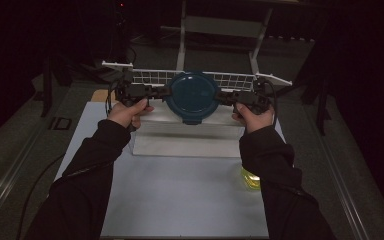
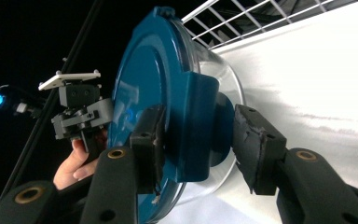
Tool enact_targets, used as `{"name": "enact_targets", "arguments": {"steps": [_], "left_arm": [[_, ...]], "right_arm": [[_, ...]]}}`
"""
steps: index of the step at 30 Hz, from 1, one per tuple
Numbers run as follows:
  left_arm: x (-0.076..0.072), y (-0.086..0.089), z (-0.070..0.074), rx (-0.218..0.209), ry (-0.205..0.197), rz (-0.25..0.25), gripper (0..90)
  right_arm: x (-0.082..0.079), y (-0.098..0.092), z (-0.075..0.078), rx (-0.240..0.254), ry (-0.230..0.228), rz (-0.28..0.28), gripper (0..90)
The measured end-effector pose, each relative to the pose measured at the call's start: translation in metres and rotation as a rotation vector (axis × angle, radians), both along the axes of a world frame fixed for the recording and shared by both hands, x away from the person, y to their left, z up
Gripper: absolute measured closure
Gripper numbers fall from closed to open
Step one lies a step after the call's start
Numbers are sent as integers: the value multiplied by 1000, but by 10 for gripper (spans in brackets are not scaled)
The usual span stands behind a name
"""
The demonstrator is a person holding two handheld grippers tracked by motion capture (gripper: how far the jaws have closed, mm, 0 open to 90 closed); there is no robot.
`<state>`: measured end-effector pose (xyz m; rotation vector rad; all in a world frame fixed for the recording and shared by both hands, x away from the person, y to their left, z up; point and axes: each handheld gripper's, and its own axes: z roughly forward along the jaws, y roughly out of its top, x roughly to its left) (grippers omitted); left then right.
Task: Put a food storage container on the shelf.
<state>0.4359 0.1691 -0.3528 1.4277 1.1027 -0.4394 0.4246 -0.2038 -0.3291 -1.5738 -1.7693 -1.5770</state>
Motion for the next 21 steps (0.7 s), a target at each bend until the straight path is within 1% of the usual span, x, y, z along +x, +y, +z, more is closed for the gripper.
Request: {"name": "enact_targets", "arguments": {"steps": [2,4,5,6,7,8,9,10,11,12,13,14,15,17,18,19,20,21], "left_arm": [[3,0,-1,6,16,0,538],[5,0,-2,14,22,9,529],[6,0,-3,23,24,12,517],[7,0,-5,11,20,10,517],[7,0,-5,12,9,10,515],[7,-1,-4,20,-1,15,515],[7,-1,-4,20,-1,15,514],[6,-1,-3,34,-16,21,514],[5,-2,-2,41,-19,25,510],[3,-3,1,75,-35,35,479],[2,-3,2,78,-41,31,477],[2,-3,2,78,-41,31,467],[1,-4,4,83,-58,31,467],[-2,-4,7,94,-90,40,396],[-4,-5,8,103,-109,45,369],[-5,-5,8,107,-120,47,369],[-7,-6,8,119,-134,54,364],[-8,-7,9,129,-140,57,363]], "right_arm": [[4,1,0,-3,20,-13,541],[9,2,-4,14,45,-24,536],[11,2,-7,-1,48,-42,540],[11,2,-7,-1,48,-42,540],[13,2,-8,11,52,-48,540],[13,2,-8,11,52,-48,540],[13,2,-8,11,52,-48,540],[14,2,-7,3,45,-50,539],[14,3,-6,-8,39,-48,537],[13,3,-4,-31,20,-49,538],[13,3,-3,-46,11,-51,531],[13,3,-3,-46,11,-51,531],[13,3,-2,-57,6,-49,516],[10,2,1,-100,-47,-60,469],[9,1,3,-129,-75,-53,462],[9,1,3,-129,-75,-53,462],[8,0,4,-128,-77,-56,465],[7,-1,5,-130,-81,-60,467]]}}
